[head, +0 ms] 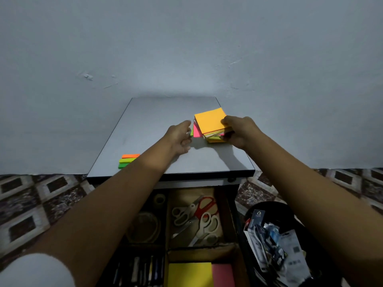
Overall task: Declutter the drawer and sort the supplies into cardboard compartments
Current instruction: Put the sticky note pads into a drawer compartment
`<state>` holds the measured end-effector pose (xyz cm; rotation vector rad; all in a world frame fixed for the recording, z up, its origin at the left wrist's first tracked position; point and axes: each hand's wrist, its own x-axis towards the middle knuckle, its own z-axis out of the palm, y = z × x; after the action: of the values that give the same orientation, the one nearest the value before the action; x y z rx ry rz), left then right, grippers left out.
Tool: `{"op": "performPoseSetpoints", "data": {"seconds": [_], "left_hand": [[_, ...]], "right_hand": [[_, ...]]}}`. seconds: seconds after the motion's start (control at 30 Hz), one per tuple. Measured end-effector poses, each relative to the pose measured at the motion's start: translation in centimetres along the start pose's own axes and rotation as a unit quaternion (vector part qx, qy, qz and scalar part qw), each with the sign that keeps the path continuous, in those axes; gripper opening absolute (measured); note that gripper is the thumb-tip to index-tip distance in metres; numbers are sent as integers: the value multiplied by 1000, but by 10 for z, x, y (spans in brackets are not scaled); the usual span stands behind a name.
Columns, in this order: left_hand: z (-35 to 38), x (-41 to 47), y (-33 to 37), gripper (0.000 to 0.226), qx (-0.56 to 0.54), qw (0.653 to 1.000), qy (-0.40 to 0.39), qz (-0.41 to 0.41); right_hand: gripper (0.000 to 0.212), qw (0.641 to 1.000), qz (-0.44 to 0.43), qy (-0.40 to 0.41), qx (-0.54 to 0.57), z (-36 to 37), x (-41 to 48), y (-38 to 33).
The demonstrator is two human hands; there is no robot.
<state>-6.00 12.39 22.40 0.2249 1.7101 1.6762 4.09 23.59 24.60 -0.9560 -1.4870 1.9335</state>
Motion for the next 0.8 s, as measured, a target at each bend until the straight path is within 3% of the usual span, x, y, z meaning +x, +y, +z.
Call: {"op": "performPoseSetpoints", "data": {"seconds": [0.2, 0.33, 0.53, 0.67, 0.8], "left_hand": [[-15, -51, -22, 35, -140, 985, -91, -42], [-24, -81, -68, 32, -148, 987, -60, -32], [-45, -126, -145, 28, -147, 988, -10, -36], [-62, -152, -177, 22, -210, 973, 5, -94], [-85, -164, -202, 26, -171, 980, 14, -96]], "right_hand": [[19, 997, 36, -62, 43, 2, -65, 35], [25, 997, 34, -24, -65, 4, -98, 83], [14, 982, 52, -41, -176, 12, -153, 157], [4, 981, 63, -48, -177, 10, -182, 181], [11, 960, 23, -86, -264, 2, -197, 202]]}}
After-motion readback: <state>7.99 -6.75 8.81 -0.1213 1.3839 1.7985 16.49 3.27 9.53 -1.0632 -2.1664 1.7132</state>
